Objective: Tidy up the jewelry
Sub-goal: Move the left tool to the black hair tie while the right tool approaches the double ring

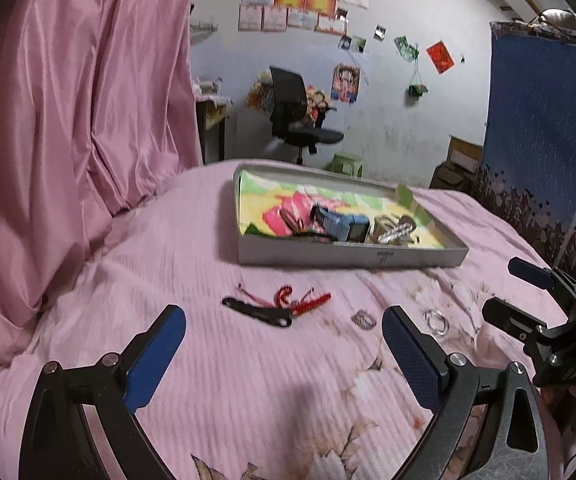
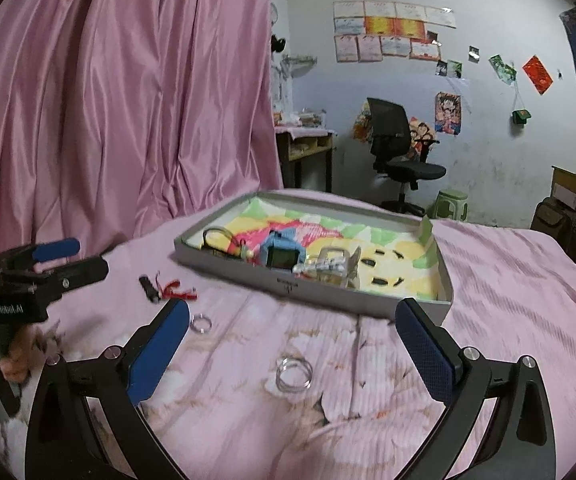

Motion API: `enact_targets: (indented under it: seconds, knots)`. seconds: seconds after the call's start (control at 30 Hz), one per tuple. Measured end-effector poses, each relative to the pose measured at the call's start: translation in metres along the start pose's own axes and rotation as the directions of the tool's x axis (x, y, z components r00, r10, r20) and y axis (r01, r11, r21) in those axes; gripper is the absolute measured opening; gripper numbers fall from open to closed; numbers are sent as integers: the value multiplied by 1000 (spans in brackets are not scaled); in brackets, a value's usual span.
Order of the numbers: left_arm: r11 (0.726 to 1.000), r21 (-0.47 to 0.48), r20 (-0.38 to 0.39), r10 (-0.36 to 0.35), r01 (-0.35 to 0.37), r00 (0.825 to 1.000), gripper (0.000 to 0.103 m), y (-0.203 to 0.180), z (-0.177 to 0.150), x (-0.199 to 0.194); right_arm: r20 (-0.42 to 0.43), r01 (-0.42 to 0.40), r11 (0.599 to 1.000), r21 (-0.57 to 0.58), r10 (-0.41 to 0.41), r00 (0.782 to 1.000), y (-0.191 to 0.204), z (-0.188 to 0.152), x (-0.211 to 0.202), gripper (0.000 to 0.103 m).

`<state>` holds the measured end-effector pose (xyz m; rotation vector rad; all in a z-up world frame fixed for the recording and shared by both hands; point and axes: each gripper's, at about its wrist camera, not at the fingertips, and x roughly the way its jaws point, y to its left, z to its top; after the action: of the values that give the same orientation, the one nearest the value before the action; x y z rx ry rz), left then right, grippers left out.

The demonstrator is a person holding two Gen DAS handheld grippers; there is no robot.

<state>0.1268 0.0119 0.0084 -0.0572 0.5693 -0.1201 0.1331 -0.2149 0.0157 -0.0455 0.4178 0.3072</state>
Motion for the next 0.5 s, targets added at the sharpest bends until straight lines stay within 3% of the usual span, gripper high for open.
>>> enact_targets:
  seconds: [0.5]
  knots:
    - [1000, -23, -157, 2, -5, 988, 99, 15, -2, 37, -173, -49, 998, 34, 54, 983, -6, -17, 27, 101]
